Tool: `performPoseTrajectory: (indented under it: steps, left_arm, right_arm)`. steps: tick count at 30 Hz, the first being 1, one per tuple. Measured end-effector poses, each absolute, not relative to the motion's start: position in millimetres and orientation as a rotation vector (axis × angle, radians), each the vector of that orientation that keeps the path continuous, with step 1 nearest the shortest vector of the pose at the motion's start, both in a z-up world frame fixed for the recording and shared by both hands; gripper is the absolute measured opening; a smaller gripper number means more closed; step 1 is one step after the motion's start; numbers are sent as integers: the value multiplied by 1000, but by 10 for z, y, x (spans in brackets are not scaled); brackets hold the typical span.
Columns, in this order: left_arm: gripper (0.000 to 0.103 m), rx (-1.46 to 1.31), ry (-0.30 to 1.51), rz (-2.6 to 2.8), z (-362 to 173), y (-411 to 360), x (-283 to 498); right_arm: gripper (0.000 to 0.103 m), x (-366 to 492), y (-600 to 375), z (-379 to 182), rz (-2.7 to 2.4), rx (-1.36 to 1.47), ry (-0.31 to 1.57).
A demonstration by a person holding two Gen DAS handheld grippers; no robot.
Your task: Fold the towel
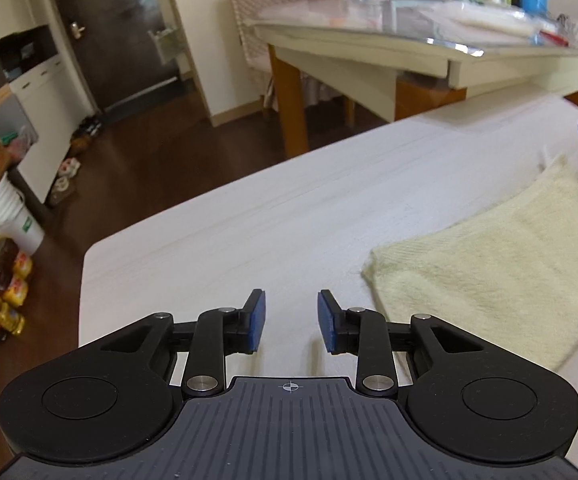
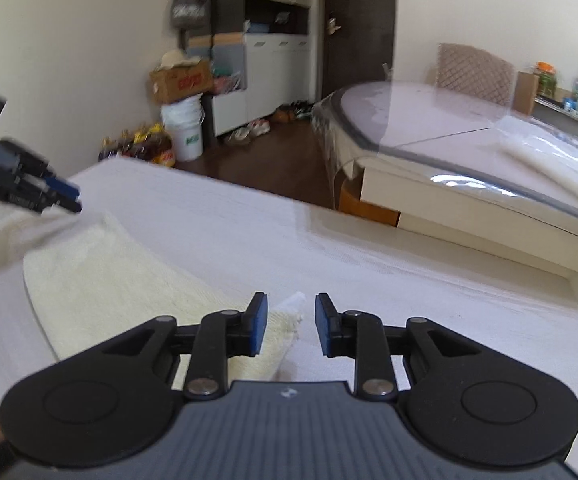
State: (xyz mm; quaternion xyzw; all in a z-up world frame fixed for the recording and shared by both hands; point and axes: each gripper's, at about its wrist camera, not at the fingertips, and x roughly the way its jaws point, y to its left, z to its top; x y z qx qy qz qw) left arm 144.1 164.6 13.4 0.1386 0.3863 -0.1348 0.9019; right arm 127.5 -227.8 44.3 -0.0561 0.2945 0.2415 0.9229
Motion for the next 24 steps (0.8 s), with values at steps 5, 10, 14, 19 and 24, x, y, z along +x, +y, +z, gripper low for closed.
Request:
performPoseTrajectory:
  steps: [5, 10, 14, 19, 24]
  left_arm:
    - [32, 288, 768, -315, 227, 1587, 1214]
    - [33, 272, 740, -297, 278, 1631, 1130]
    - [34, 243, 730, -266, 313, 1734, 1079]
    - [41, 215, 716, -242, 357, 1906, 942]
    - [61, 193, 726, -231, 330, 2068, 859]
  right_arm:
    - [31, 1141, -2141, 468, 574, -64, 625]
    - [32, 727, -1538, 416, 726, -162, 621]
    - [32, 401, -822, 377, 830, -354, 564]
    - [33, 304, -129, 314, 873, -533, 511]
    - [32, 368, 345, 150, 875, -686, 505]
